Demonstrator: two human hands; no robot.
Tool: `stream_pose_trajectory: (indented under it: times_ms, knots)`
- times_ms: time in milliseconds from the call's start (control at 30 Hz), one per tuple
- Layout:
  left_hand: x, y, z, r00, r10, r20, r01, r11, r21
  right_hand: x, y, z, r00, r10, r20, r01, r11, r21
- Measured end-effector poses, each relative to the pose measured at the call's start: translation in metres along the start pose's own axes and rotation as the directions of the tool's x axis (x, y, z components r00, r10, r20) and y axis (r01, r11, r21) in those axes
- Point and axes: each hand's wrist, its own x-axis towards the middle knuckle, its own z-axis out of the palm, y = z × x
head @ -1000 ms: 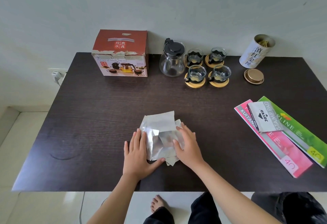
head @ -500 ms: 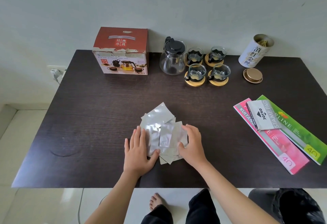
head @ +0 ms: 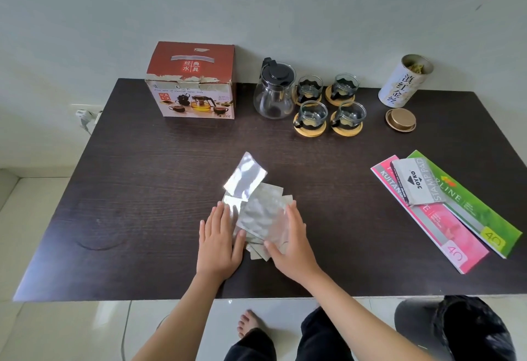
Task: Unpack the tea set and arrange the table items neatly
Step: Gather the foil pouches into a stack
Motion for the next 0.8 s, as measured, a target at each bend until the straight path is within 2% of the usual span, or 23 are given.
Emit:
stream_pose_trajectory:
  times_ms: [167, 300, 400, 467, 567, 800]
  knots:
    - [0.0, -0.001, 0.002, 1.0, -0.001, -0.02, 0.001, 1.0, -0.018, -0.001, -0.005, 0.017, 0.997, -0.066, 0.032, 0.07, 0.989, -0.133]
    - [0.0, 0.001, 0.001, 0.999, -0.022, -0.036, 0.021, 0.998, -0.053, -0.002, -0.004, 0.019, 0.994, -0.086, -0.068, 0.074, 0.984, -0.161]
    - [-0.002, 0.002, 0.0, 0.995, -0.059, -0.077, 0.053, 0.995, -0.079, -0.006, 0.002, 0.015, 0.97, -0.009, -0.244, -0.047, 0.973, -0.224]
    - [-0.002, 0.003, -0.001, 0.994, -0.069, -0.083, 0.064, 0.996, -0.065, -0.007, 0.004, 0.013, 0.949, 0.091, -0.302, -0.17, 0.954, -0.247]
    - [-0.002, 0.003, -0.001, 0.998, -0.035, -0.053, 0.032, 0.998, -0.05, -0.006, 0.003, 0.016, 0.96, 0.173, -0.219, -0.237, 0.92, -0.313]
    - [-0.004, 0.0, -0.001, 0.998, 0.063, -0.018, -0.064, 0.993, -0.1, 0.01, -0.022, 0.044, 0.995, 0.047, -0.093, -0.074, 0.945, -0.318]
